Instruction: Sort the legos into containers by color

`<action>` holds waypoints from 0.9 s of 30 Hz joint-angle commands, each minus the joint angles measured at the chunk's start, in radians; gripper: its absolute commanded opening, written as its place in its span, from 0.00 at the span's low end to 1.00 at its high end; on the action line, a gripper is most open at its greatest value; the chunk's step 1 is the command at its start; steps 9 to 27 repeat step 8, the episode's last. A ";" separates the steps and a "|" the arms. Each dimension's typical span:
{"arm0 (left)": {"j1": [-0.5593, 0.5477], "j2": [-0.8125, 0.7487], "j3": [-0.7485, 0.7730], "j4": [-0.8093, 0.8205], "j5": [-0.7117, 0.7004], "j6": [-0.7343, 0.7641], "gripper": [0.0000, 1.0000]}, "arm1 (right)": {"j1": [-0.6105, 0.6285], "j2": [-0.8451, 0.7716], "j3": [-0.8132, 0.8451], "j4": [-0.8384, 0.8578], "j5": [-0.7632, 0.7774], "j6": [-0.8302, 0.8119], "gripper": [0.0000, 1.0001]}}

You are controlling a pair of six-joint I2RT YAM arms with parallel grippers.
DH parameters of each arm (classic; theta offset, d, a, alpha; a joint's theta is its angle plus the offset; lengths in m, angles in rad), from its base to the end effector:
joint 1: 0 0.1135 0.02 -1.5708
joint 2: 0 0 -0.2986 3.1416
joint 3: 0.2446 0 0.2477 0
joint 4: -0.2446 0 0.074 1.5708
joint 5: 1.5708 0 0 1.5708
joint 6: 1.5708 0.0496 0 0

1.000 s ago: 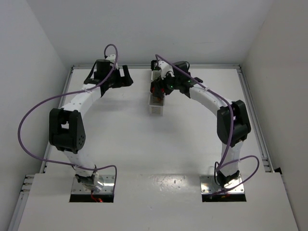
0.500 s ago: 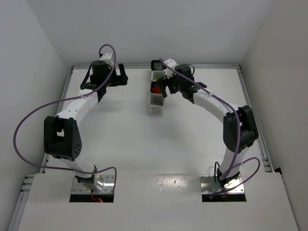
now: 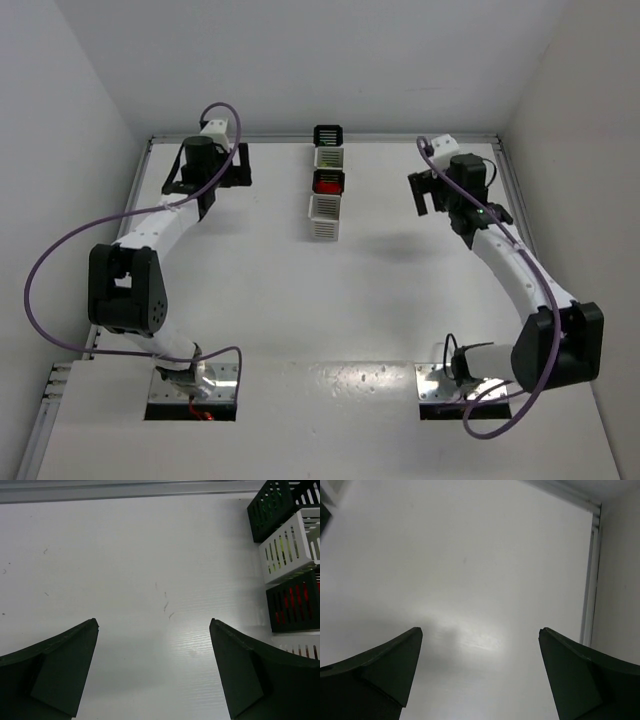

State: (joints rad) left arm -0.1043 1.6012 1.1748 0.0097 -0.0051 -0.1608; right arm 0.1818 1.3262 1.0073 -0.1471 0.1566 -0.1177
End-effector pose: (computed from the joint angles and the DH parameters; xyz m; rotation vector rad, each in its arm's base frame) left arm 0.3836 -0.0399 0.3172 -0.0595 1.9904 -0.1663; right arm 0.3010 0.0475 0.3296 -0.2058 2.0223 -0.1191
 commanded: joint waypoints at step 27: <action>0.021 0.054 0.106 0.007 -0.015 0.029 1.00 | -0.269 0.013 -0.036 -0.210 -0.173 -0.077 0.99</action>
